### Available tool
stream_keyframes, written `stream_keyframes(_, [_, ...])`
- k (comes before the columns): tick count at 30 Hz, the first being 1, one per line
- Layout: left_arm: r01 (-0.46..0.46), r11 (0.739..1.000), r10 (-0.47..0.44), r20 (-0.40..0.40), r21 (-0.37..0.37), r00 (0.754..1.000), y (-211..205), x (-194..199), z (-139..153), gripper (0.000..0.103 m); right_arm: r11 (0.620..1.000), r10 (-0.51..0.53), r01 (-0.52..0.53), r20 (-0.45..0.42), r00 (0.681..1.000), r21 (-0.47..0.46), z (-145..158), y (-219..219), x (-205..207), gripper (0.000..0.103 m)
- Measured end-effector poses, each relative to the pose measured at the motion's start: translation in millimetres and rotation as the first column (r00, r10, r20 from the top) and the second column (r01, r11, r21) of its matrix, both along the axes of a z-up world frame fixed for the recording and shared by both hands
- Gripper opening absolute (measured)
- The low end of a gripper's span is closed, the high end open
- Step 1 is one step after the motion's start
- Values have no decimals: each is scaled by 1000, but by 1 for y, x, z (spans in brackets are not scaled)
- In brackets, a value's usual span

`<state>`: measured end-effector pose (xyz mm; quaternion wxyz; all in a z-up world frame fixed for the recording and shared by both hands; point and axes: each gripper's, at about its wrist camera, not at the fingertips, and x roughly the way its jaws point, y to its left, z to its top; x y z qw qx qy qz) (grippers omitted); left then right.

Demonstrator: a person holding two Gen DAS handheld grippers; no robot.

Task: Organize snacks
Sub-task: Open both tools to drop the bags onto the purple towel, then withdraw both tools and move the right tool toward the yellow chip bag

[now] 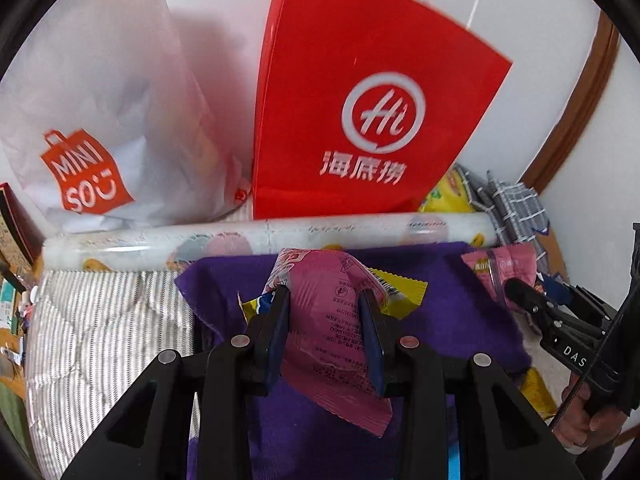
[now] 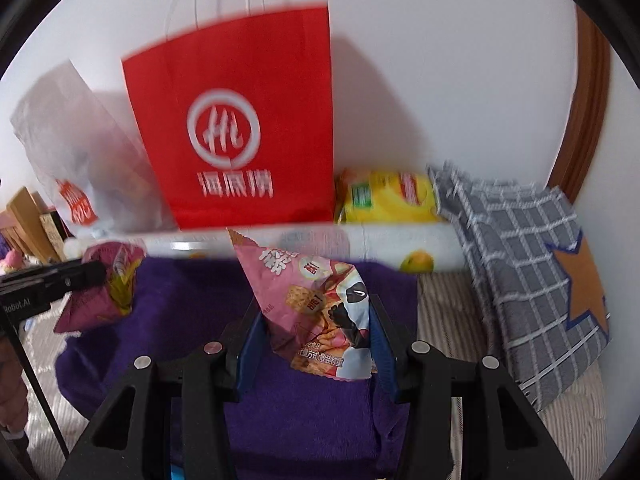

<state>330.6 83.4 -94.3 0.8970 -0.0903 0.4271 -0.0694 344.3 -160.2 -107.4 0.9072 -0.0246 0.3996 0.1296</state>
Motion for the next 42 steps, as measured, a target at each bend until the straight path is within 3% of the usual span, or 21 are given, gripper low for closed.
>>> stream_keyframes(6, [18, 1000, -17, -54, 10, 998, -2, 10, -24, 34, 1000, 3, -3, -37, 999, -12, -13, 1, 4, 46])
stream_keyframes(22, [33, 999, -31, -108, 18, 994, -11, 13, -41, 35, 998, -35, 29, -87, 996, -63, -24, 3, 12, 48])
stream_keyframes(24, [40, 999, -39, -104, 7, 994, -11, 12, -38, 47, 997, -30, 25, -80, 996, -67, -20, 3, 11, 56])
stream_keyframes(26, [40, 999, -39, -99, 9, 994, -12, 11, -33, 62, 997, -32, 28, -63, 997, -67, -13, 3, 8, 71])
stream_keyframes(27, [43, 999, -42, -91, 13, 995, -13, 9, -29, 65, 998, -34, 30, -53, 998, -60, -9, 2, 6, 72])
stream_keyframes(33, [28, 998, -27, -32, 50, 999, -17, -5, -1, 77, 999, -44, 44, -33, 999, 3, 14, -1, -13, 79])
stream_keyframes(42, [-4, 997, 2, 21, 79, 1000, -25, -40, 42, 88, 994, -108, 108, 17, 994, -5, 49, -8, -62, 90])
